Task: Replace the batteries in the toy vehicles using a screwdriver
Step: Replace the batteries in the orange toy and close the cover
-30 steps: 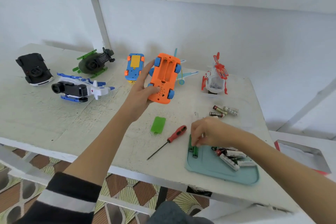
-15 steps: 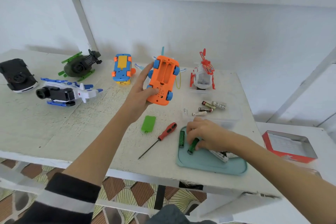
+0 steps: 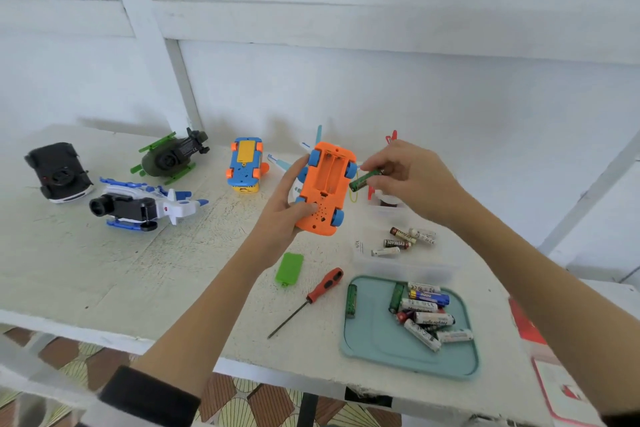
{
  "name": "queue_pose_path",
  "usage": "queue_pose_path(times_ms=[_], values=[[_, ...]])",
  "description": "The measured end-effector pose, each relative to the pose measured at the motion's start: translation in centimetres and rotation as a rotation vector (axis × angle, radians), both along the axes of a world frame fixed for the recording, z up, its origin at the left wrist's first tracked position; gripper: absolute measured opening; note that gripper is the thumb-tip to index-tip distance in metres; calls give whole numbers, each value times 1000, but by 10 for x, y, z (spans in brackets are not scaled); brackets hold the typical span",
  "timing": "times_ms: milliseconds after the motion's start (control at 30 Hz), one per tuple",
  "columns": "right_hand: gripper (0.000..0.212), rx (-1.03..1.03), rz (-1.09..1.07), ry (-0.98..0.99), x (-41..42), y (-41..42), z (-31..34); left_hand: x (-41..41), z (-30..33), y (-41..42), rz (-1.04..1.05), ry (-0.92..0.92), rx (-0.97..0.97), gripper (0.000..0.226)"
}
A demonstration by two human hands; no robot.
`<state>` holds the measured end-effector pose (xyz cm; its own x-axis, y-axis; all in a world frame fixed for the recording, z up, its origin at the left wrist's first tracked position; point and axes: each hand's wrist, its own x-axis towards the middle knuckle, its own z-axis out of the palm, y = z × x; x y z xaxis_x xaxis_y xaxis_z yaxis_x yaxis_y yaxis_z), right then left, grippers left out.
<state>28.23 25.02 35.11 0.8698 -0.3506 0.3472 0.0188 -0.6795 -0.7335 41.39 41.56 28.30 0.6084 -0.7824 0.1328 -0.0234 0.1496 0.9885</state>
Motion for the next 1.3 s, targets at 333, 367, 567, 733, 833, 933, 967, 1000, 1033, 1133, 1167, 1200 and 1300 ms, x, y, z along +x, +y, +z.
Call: queue_pose_path(times_ms=[333,367,567,733,833,933,967,1000,1033,1133,1167,1200,1300], values=[[25,-142,-148,-147,31,15,-14,-11,-13,-4,18,58,-19,74],[25,-129,-167,-165,32,16,-16,-12,-15,-4,23,77,-30,73],[18,-129,-198,-168,36,18,-21,-16,-20,-11,68,125,-92,73],[14,-187,-166,-67,41,11,-9,-14,-24,-12,72,51,-72,71],[14,-267,-153,-65,44,10,-6,-11,-26,-14,54,71,-70,69],[13,-268,-149,-76,46,8,-10,-10,-28,-14,35,87,-78,69],[13,-276,-138,-88,46,6,-12,-10,-29,-14,32,90,-82,69],[13,-300,-122,-108,46,4,-15,-10,-30,-14,31,91,-84,68],[13,-326,-112,-129,47,3,-19,-10,-30,-14,33,89,-84,68],[16,-360,-148,-182,49,5,-27,-11,-31,-17,49,92,-106,70],[16,-354,-173,-194,50,5,-28,-11,-31,-18,50,96,-119,70],[16,-344,-193,-207,51,6,-29,-11,-30,-19,53,97,-130,70],[13,-338,-209,-242,53,6,-30,-10,-27,-22,63,73,-145,69]])
